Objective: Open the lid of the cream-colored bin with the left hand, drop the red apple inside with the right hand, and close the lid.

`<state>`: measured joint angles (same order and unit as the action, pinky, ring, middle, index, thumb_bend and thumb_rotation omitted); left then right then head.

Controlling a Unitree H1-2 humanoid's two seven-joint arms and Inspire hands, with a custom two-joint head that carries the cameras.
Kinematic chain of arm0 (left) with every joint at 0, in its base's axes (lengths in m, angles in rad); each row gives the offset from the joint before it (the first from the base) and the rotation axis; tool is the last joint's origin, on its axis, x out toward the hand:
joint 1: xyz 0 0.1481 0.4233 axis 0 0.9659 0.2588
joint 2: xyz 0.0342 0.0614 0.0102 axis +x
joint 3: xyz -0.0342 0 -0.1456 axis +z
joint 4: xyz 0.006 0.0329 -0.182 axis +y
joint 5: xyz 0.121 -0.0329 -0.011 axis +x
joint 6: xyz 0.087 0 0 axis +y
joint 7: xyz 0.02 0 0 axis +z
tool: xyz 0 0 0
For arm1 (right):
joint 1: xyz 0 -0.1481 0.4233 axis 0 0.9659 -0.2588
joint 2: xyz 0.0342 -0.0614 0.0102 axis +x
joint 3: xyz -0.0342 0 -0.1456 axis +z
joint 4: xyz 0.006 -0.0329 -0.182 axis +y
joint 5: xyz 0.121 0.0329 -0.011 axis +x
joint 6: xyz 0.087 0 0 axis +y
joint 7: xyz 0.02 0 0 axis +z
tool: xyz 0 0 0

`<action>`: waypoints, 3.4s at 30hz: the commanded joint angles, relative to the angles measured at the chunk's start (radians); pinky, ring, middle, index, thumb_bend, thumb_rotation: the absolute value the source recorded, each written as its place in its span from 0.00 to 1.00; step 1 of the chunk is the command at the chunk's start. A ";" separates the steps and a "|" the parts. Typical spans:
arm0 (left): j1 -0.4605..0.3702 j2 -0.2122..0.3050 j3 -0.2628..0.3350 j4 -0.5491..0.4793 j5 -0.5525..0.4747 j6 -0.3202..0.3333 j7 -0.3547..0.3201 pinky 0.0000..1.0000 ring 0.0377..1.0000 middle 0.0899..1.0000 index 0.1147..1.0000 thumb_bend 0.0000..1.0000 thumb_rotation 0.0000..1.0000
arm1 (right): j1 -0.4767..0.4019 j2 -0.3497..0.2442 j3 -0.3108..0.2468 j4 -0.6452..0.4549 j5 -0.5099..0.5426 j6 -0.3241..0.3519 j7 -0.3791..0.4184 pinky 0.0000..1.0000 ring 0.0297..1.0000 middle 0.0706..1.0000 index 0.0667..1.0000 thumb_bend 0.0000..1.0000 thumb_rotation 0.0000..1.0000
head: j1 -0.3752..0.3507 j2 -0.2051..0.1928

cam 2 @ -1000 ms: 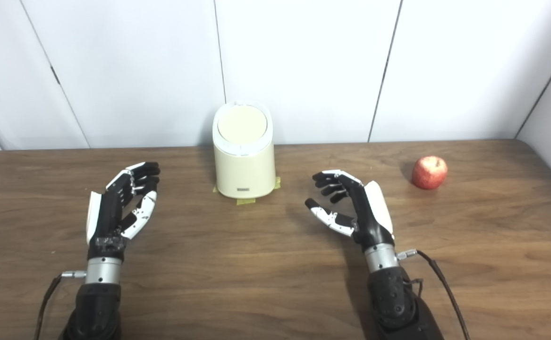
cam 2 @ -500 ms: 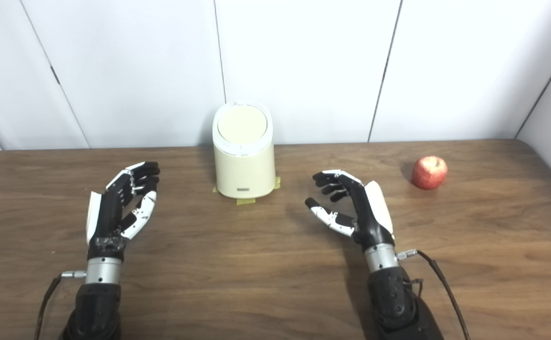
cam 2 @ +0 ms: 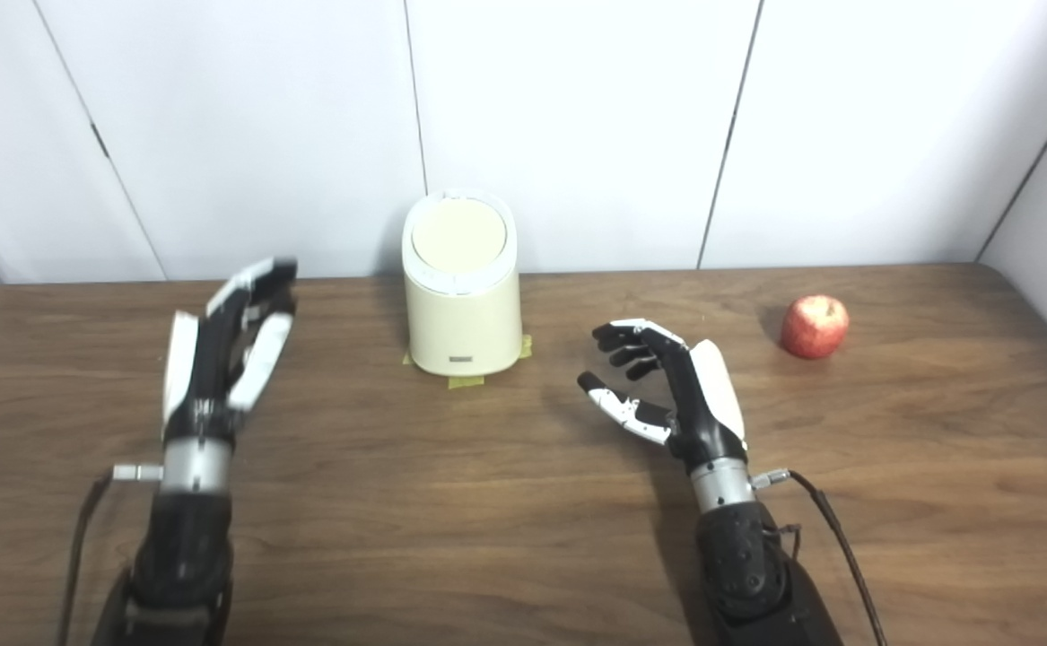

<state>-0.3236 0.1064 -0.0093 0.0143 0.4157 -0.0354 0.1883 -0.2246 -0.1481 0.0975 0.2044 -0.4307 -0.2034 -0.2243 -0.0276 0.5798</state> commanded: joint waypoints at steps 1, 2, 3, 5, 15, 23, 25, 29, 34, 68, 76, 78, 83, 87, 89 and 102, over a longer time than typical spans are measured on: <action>-0.078 -0.012 -0.005 -0.036 0.018 0.019 0.005 0.67 0.77 0.79 0.79 0.73 0.76 | -0.004 0.014 0.004 0.003 -0.007 -0.017 -0.013 0.52 0.60 0.62 0.62 0.31 0.36 | -0.001 0.000; -0.103 -0.016 -0.009 -0.029 0.023 0.032 0.007 0.59 0.71 0.74 0.79 0.73 0.74 | -0.005 0.013 0.007 0.005 -0.016 -0.022 -0.020 0.52 0.60 0.62 0.62 0.30 0.36 | -0.003 -0.005; -0.123 -0.020 -0.013 -0.023 0.029 0.043 0.008 0.56 0.70 0.73 0.80 0.74 0.71 | -0.005 0.013 0.008 0.006 -0.022 -0.024 -0.024 0.51 0.59 0.61 0.61 0.30 0.35 | -0.004 -0.007; -0.163 -0.027 -0.022 -0.010 0.042 0.064 0.011 0.55 0.70 0.75 0.80 0.74 0.67 | -0.006 0.015 0.007 0.012 -0.018 -0.031 -0.025 0.50 0.58 0.61 0.61 0.30 0.34 | -0.004 -0.007; -0.321 -0.034 -0.096 0.081 0.166 0.148 0.022 0.79 0.91 0.94 0.91 0.81 0.54 | -0.008 0.018 0.005 0.022 -0.004 -0.030 -0.023 0.51 0.59 0.61 0.61 0.31 0.36 | -0.002 -0.007; -0.434 -0.003 -0.191 0.223 0.328 0.196 0.056 0.99 0.98 0.95 0.91 0.87 0.41 | -0.002 0.020 0.007 0.010 -0.011 -0.031 -0.028 0.51 0.59 0.61 0.61 0.30 0.38 | -0.005 -0.003; -0.450 0.002 -0.205 0.248 0.343 0.202 0.056 1.00 0.99 0.96 0.91 0.87 0.38 | -0.001 0.020 0.008 0.006 -0.018 -0.024 -0.029 0.50 0.59 0.60 0.61 0.30 0.37 | -0.005 -0.003; -0.470 0.009 -0.221 0.285 0.343 0.208 0.050 1.00 1.00 0.96 0.91 0.86 0.22 | -0.001 0.020 0.007 0.008 -0.012 -0.029 -0.027 0.51 0.59 0.61 0.61 0.31 0.39 | -0.005 -0.003; -0.481 0.018 -0.237 0.308 0.351 0.217 0.047 1.00 1.00 0.96 0.90 0.88 0.15 | -0.001 0.019 0.006 0.004 -0.009 -0.023 -0.021 0.51 0.60 0.61 0.62 0.30 0.38 | -0.006 -0.004; -0.456 0.064 -0.383 0.434 0.556 0.221 0.229 1.00 0.94 0.92 0.92 0.88 0.36 | 0.009 0.029 0.009 -0.027 -0.016 0.001 -0.021 0.50 0.58 0.61 0.61 0.30 0.34 | -0.016 0.003; -0.479 0.051 -0.385 0.482 0.557 0.232 0.250 1.00 0.94 0.92 0.92 0.88 0.34 | 0.011 0.027 0.011 -0.029 -0.024 -0.003 -0.020 0.49 0.58 0.61 0.61 0.30 0.35 | -0.017 0.004; -0.485 0.049 -0.387 0.489 0.558 0.239 0.250 1.00 0.95 0.93 0.92 0.87 0.34 | 0.010 0.026 0.011 -0.026 -0.025 -0.010 -0.022 0.50 0.58 0.61 0.61 0.30 0.35 | -0.017 0.005; -0.502 0.042 -0.393 0.511 0.557 0.250 0.253 1.00 0.94 0.92 0.92 0.87 0.33 | 0.011 0.029 0.013 -0.030 -0.034 0.000 -0.024 0.50 0.59 0.61 0.61 0.29 0.34 | -0.018 0.006; -0.519 0.042 -0.401 0.516 0.560 0.269 0.242 1.00 0.94 0.92 0.92 0.89 0.31 | 0.013 0.033 0.014 -0.041 -0.038 0.017 -0.019 0.51 0.59 0.61 0.61 0.29 0.34 | -0.019 0.007; -0.528 0.045 -0.406 0.517 0.563 0.280 0.230 1.00 0.95 0.92 0.92 0.91 0.30 | 0.011 0.033 0.014 -0.032 -0.034 0.003 -0.024 0.50 0.58 0.60 0.61 0.29 0.33 | -0.021 0.007; -0.560 0.148 -0.552 0.479 0.769 0.351 0.147 1.00 1.00 0.96 0.96 1.00 0.26 | 0.005 0.036 0.012 -0.025 -0.022 -0.004 -0.024 0.49 0.58 0.60 0.61 0.30 0.32 | -0.020 0.008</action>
<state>-0.8327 0.2279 -0.5616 0.5116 1.1565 0.3021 0.3458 -0.2184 -0.1301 0.1047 0.1783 -0.4612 -0.1757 -0.2361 -0.0460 0.5875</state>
